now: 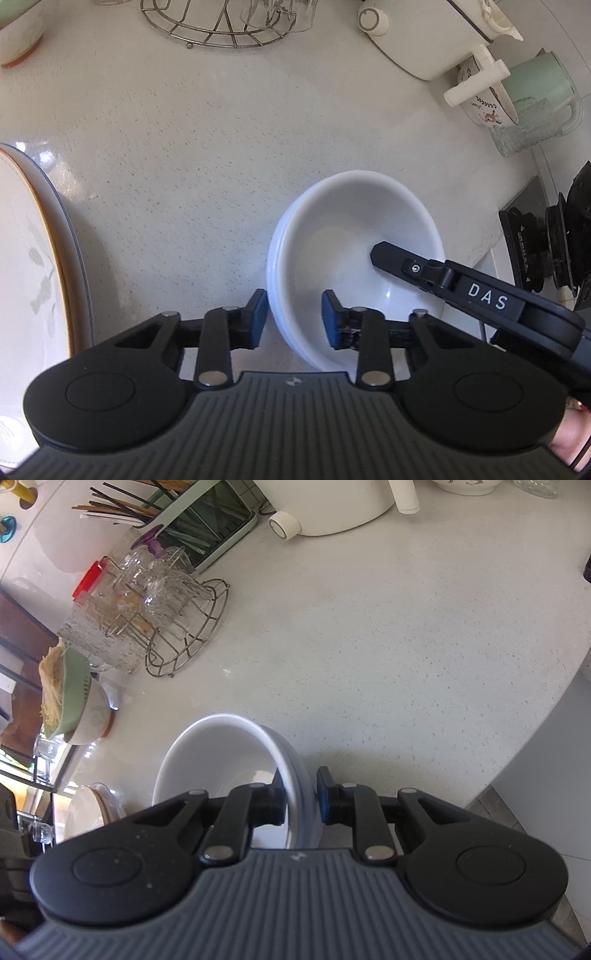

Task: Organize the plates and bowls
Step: 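Lift the bowl stack with both grippers over the plate stack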

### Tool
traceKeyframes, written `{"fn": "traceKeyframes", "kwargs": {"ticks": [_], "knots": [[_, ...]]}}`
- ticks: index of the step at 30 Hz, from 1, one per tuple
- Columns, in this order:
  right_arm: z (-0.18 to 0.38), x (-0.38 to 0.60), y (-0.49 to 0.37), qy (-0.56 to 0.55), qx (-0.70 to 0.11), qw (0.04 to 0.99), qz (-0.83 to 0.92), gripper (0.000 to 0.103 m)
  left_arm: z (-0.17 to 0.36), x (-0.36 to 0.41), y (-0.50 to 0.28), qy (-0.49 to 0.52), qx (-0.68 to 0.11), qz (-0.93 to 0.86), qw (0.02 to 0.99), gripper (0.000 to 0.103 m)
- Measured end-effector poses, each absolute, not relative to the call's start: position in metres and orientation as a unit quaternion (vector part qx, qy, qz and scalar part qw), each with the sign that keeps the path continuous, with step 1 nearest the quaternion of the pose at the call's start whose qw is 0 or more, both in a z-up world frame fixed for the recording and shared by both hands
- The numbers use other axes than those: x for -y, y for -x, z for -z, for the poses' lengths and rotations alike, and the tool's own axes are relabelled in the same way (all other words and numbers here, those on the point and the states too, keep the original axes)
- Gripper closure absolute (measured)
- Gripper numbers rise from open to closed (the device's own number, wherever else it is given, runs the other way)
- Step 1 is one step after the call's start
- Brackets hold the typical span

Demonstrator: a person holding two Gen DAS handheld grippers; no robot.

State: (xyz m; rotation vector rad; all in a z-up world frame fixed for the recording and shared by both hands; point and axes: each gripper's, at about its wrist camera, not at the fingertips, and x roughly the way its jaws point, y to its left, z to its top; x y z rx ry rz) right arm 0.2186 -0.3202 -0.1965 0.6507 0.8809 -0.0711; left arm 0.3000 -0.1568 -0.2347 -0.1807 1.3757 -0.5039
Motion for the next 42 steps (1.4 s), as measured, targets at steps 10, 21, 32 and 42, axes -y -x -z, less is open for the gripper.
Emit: {"fn": "traceKeyframes", "kwargs": {"ticks": [10,21,32,42], "knots": [[0.181,0.315,-0.211,-0.304,-0.408,0.860,0.030,0.083,0.217,0.144,-0.292,0.093,-0.618,0.231,0.746,0.069],[0.161,0.299,-0.190,-0.295,-0.404,0.866,0.011,0.083,0.189,0.124,-0.272,0.107,-0.606,0.213,0.759,0.069],[0.137,0.279,-0.179,-0.289,-0.388,0.875,-0.018,0.083,0.156,0.092,-0.244,0.129,-0.583,0.195,0.778,0.069],[0.124,0.248,-0.176,-0.268,-0.393,0.877,-0.061,0.083,0.139,0.056,-0.222,0.147,-0.569,0.161,0.793,0.068]]}}
